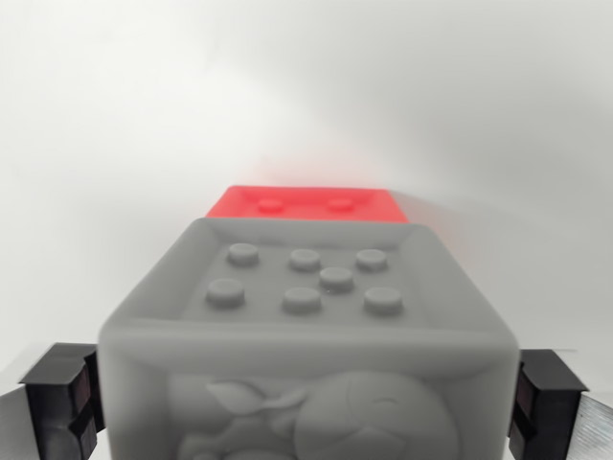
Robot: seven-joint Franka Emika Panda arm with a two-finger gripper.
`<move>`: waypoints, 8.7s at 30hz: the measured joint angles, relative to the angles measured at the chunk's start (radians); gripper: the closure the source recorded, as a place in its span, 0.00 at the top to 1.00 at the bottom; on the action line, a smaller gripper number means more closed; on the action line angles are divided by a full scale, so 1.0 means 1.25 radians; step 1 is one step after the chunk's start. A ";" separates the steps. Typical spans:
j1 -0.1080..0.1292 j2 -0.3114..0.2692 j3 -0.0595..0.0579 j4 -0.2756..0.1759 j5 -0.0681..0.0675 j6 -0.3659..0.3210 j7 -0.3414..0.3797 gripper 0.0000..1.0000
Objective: Destack cube
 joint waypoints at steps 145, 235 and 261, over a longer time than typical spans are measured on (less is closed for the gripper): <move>0.109 -0.248 0.005 -0.239 0.020 -0.008 0.528 0.00; 0.276 -0.265 0.012 -0.428 0.014 0.162 1.204 0.00; 0.306 -0.124 -0.023 -0.400 -0.006 0.278 1.221 0.00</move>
